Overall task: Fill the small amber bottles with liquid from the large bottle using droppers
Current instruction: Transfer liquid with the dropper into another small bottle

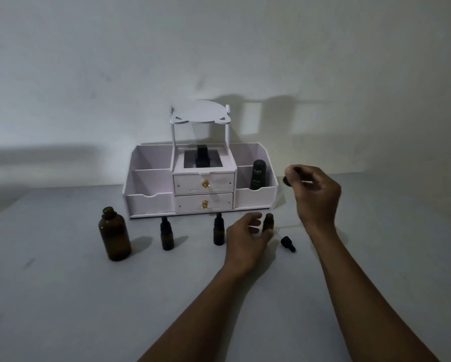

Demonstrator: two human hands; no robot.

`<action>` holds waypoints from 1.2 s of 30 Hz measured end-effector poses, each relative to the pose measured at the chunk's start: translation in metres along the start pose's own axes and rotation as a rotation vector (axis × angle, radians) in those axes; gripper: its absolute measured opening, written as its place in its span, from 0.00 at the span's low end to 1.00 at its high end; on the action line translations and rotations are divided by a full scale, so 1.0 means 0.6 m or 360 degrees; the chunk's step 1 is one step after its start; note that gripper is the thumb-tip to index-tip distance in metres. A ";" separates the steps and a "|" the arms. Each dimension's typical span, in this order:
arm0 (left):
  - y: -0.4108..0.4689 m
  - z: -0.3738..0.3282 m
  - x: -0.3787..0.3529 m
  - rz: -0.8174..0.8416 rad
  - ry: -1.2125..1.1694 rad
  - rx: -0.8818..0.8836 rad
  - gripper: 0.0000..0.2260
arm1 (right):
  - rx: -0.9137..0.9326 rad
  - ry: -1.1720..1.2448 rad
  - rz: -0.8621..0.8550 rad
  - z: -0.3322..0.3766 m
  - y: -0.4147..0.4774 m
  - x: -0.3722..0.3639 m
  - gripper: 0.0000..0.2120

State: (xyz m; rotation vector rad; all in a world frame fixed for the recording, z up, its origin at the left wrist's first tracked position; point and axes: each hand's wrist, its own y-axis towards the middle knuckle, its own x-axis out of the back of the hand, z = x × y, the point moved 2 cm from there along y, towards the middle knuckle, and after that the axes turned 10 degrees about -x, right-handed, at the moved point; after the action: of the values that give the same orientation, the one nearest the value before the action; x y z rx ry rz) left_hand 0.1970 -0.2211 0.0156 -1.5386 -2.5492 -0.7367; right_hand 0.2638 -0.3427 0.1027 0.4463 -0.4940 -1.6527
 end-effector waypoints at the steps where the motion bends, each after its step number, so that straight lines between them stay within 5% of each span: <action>1: -0.008 -0.002 0.007 0.0024 0.0001 -0.0018 0.21 | 0.0021 0.0030 -0.0016 0.007 -0.001 0.002 0.05; 6: -0.056 -0.031 0.084 -0.0031 0.0026 -0.0234 0.18 | 0.0030 0.0270 0.0000 0.042 -0.019 -0.009 0.04; 12: -0.102 -0.060 0.257 -0.0695 0.0117 -0.0670 0.12 | 0.0022 0.0445 0.0267 0.114 -0.066 -0.086 0.04; 18: -0.107 -0.010 0.426 -0.1311 0.0209 -0.0445 0.10 | 0.0006 0.0672 0.0484 0.194 -0.109 -0.196 0.06; 26: -0.094 0.103 0.475 -0.0803 -0.0242 0.0017 0.16 | -0.0126 0.0699 0.0715 0.204 -0.166 -0.305 0.06; 29: -0.092 0.105 0.471 -0.0642 -0.0441 0.0087 0.11 | -0.0109 0.0627 0.0777 0.199 -0.179 -0.321 0.06; 36: -0.090 0.109 0.469 -0.0593 -0.0520 0.0111 0.10 | -0.0113 0.0498 0.0825 0.190 -0.189 -0.345 0.03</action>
State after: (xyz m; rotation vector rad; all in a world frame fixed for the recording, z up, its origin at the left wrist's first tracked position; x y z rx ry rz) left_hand 0.0235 0.0158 0.0231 -1.2658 -3.1164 -0.4437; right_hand 0.1355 -0.1167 0.1364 0.4676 -0.2832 -1.0738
